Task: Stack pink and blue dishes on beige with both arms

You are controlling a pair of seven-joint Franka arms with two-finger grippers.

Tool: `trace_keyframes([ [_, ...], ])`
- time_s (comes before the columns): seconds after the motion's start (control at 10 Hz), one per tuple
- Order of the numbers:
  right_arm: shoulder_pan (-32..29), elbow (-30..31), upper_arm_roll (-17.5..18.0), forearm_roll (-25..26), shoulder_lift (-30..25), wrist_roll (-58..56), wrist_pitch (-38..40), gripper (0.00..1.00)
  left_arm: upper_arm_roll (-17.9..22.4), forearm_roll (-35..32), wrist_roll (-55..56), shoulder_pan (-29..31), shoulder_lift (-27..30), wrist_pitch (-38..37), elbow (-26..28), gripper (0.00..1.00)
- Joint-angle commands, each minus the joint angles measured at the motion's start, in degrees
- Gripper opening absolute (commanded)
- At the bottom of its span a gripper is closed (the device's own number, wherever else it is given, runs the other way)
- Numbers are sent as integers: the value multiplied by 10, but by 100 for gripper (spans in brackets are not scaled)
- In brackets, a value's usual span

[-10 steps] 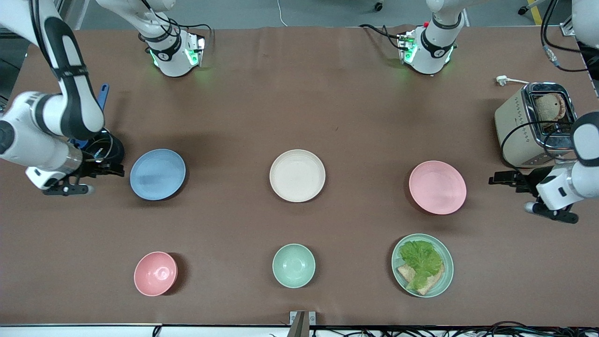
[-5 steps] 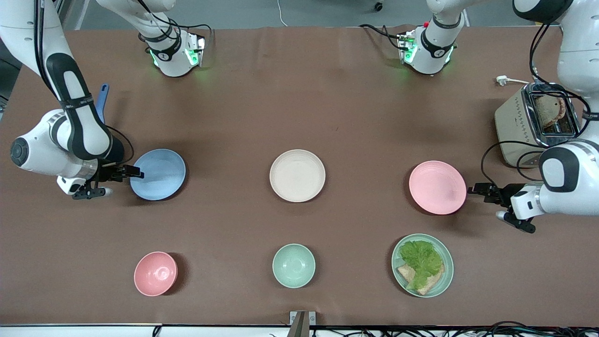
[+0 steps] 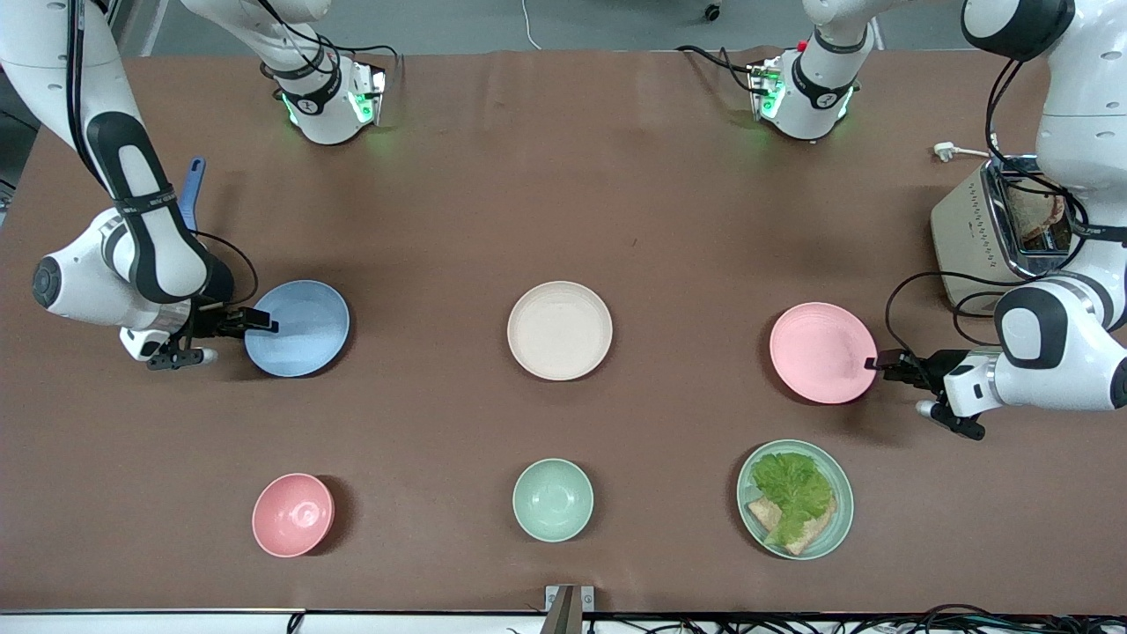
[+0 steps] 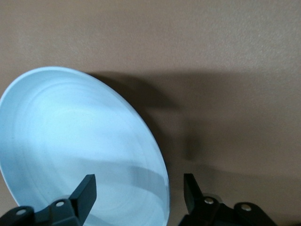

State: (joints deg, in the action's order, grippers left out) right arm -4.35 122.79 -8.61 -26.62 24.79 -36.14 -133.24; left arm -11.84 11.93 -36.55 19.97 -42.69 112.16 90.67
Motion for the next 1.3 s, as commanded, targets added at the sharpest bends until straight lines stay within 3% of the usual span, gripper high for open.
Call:
trace_keyframes([
  [0.0,-7,11,2,-27,-3,-26,2,66,2,14,-8,-6,-20,15,0,29],
  [0.1,-7,11,0,-28,-2,-38,2,49,2,14,-5,-7,-20,16,-1,11],
  [0.2,-7,11,-7,-28,2,-54,2,27,2,14,-5,-7,-17,16,-1,1],
  [0.3,-8,11,-11,-33,4,-60,2,8,2,13,-5,-9,-18,16,-4,0],
  [0.4,-7,9,-18,-43,3,-60,1,1,0,13,-5,-8,-11,11,-7,0],
  [0.7,1,-4,-33,-46,2,-60,8,0,-56,6,107,-12,57,-47,-8,0],
  [1.0,12,-83,-73,-44,-8,-29,139,0,-146,5,306,-39,82,-58,-7,0],
  [1.2,16,-162,-91,-22,-27,51,254,0,-150,-34,453,-128,90,-25,-8,0],
])
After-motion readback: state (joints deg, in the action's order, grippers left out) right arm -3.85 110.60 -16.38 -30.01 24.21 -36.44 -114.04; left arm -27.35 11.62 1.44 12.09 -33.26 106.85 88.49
